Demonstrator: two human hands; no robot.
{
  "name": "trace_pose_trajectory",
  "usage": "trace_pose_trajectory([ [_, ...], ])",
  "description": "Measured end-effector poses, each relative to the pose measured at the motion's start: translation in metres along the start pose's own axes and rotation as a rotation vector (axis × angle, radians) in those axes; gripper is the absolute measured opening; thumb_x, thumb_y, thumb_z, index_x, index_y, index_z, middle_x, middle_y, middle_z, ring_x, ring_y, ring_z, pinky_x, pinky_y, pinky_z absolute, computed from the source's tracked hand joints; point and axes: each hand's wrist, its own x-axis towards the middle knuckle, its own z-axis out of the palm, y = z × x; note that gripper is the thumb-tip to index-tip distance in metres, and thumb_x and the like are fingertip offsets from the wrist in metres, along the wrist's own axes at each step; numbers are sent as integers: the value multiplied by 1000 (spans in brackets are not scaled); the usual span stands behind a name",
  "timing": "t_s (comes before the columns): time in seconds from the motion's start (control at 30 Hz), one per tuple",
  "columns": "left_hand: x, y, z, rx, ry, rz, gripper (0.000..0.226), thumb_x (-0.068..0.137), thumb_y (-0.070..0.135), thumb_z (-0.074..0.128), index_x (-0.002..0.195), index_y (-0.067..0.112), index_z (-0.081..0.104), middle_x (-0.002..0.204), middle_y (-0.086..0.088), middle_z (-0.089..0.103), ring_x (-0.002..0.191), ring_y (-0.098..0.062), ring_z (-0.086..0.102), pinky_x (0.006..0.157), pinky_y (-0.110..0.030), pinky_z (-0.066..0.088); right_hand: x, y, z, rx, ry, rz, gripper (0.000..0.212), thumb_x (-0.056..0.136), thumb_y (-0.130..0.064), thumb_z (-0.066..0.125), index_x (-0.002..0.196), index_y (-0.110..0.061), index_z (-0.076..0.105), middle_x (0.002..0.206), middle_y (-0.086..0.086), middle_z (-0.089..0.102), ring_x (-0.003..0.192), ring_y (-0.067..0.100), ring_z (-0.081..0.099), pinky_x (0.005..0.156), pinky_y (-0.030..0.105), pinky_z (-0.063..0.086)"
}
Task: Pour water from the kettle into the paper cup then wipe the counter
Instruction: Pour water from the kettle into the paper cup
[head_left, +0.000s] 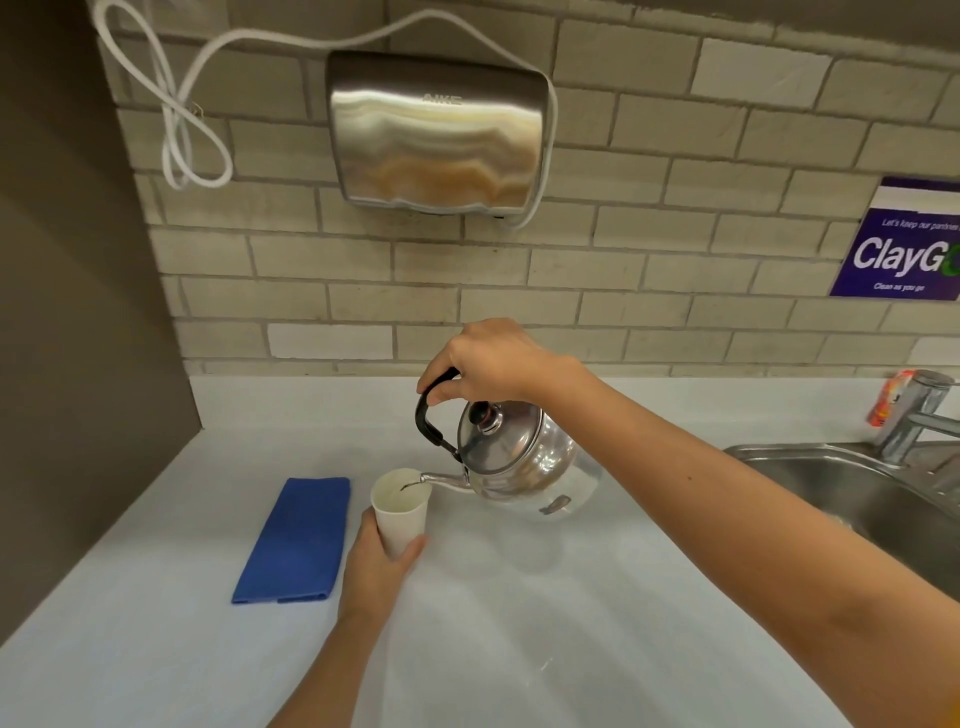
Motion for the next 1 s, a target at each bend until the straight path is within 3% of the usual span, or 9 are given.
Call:
trace_pose_trajectory([
  [0.27,-1,4,-1,1,-9,-9,71,72,33,76,129,19,37,126,-8,56,110,-27,54,93,-42,50,2,-1,-2,-31,-17,-13,22,83,-45,60,104,-39,66,92,-13,73,63,5,45,46,23,25],
  [1.0,-1,4,-1,-9,-15,-18,71,71,32,76,130,18,37,126,-8,56,110,-26,54,93,-41,50,3,-1,-2,-37,-19,3,23,83,-47,60,104,-40,66,89,-11,73,64,7,46,46,23,23],
])
